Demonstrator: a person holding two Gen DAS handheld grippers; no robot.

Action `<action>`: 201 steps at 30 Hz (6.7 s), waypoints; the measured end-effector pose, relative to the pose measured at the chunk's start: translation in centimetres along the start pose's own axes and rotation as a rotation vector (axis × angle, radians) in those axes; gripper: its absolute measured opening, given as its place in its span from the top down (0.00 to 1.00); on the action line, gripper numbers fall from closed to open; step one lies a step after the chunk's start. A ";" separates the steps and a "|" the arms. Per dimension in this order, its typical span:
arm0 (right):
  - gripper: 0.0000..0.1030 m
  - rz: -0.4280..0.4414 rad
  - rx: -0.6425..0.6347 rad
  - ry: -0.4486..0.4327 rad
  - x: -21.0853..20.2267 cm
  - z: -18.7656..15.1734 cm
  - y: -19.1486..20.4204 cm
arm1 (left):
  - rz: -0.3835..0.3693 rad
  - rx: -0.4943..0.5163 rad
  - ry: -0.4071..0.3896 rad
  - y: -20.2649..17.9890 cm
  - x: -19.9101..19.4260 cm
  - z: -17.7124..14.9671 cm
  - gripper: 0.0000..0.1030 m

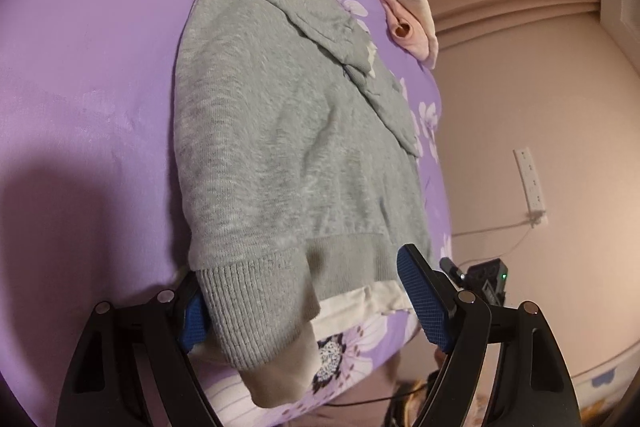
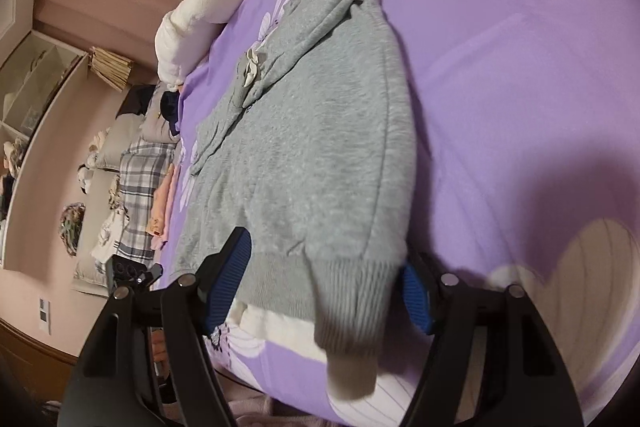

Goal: Fold small clothes

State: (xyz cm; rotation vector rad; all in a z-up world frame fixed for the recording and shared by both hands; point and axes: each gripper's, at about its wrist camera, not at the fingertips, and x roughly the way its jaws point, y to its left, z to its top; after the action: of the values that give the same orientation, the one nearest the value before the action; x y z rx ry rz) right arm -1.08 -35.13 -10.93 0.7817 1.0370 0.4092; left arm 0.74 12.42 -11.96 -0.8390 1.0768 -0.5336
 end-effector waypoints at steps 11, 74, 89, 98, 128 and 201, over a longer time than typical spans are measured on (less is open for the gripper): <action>0.30 0.047 0.015 -0.002 3.0 0.3 1.8 | -0.023 -0.002 0.017 -1.3 2.4 1.1 0.20; 0.83 0.126 -0.129 -0.187 -0.6 -0.2 6.2 | 0.016 0.184 -0.208 -5.7 -2.5 1.5 0.90; 0.84 0.165 -0.194 -0.207 -4.0 -1.3 8.3 | -0.026 0.231 -0.239 -7.5 -5.4 0.6 0.91; 0.83 0.117 -0.312 -0.187 -8.0 -3.3 10.3 | -0.056 0.308 -0.224 -10.3 -8.3 -1.5 0.91; 0.81 0.191 -0.238 -0.189 -7.7 0.9 11.0 | -0.025 0.246 -0.176 -10.7 -7.8 2.2 0.91; 0.28 0.101 0.304 -0.140 7.5 21.4 2.1 | 0.060 -0.322 -0.085 0.2 5.2 25.0 0.46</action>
State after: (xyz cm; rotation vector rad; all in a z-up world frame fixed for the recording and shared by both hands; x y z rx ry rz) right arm 21.42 -37.12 -7.97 1.1221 0.9415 0.2802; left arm 25.76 16.96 -9.37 -1.0974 1.1213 -0.2739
